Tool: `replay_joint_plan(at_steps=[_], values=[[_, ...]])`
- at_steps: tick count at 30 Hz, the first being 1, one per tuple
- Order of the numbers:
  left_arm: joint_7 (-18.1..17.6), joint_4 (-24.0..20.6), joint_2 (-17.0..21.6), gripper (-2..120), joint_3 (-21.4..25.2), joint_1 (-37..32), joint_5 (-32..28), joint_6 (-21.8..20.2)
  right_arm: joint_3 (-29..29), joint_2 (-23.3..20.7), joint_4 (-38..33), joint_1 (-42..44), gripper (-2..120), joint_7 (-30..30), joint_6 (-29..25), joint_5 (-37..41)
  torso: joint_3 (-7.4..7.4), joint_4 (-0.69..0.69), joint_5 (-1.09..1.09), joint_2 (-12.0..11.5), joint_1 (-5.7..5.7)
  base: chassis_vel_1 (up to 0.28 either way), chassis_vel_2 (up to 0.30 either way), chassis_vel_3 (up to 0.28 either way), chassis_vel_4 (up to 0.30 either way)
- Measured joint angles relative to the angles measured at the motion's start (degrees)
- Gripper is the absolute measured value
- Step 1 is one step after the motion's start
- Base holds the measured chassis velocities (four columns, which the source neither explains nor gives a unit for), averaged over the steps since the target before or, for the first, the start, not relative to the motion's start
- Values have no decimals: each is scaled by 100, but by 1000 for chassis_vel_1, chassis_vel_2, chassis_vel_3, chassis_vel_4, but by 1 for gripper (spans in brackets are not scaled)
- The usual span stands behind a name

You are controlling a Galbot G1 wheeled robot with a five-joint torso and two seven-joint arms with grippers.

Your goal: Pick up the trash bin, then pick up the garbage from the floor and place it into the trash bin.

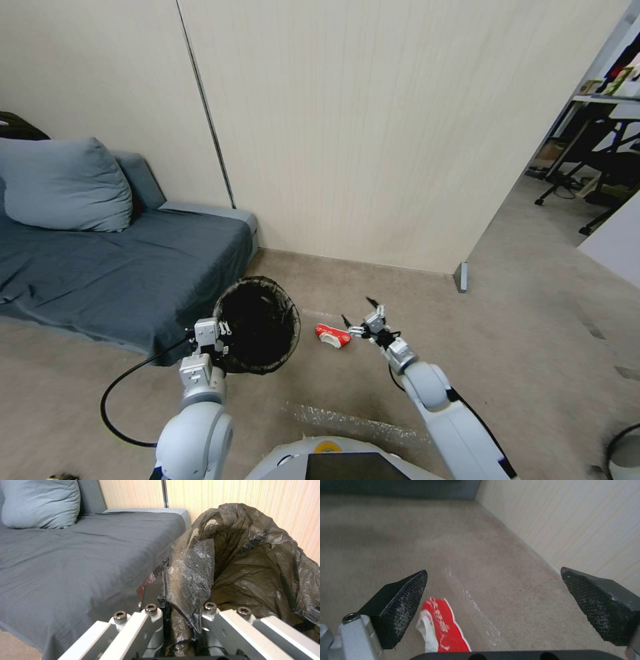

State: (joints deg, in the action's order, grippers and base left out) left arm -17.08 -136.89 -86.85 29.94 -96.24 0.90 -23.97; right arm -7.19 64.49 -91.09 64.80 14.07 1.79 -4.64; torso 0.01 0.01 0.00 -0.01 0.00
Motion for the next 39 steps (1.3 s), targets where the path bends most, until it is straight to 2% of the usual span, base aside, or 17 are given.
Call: replay_joint_plan(at_steps=[7, 14, 22, 29, 34, 39], values=[[6, -1, -24, 7, 5, -21, 32, 16, 541, -122, 687, -468, 100, 234, -24, -28, 0, 0, 1, 0, 0, 0, 0, 0, 0], [21, 38, -70, 7, -51, -35, 108, 38, 841, 64, 1276, -723, 100, 311, -280, -263, 0, -2, 1, 0, 0, 0, 0, 0, 0], [22, 52, -121, 7, -111, -52, 182, 66, 965, 283, 1761, -935, 100, 322, -451, -413, 0, -1, 1, 0, 0, 0, 0, 0, 0], [22, 50, -145, 7, -90, -90, 201, 100, 995, 629, 2602, -1230, 100, 306, -639, -497, -1, 0, -1, 0, 0, 0, 0, 0, 0], [20, 47, -145, 7, -65, -106, 201, 117, 973, 697, 2883, -1329, 100, 297, -729, -505, -1, -1, -1, 0, 0, 0, 0, 0, 0], [17, 43, -144, 7, -58, -132, 201, 129, 867, 874, 3437, -1480, 86, 259, -931, -522, -1, -1, -1, 0, -1, 0, 0, 0, 0]])
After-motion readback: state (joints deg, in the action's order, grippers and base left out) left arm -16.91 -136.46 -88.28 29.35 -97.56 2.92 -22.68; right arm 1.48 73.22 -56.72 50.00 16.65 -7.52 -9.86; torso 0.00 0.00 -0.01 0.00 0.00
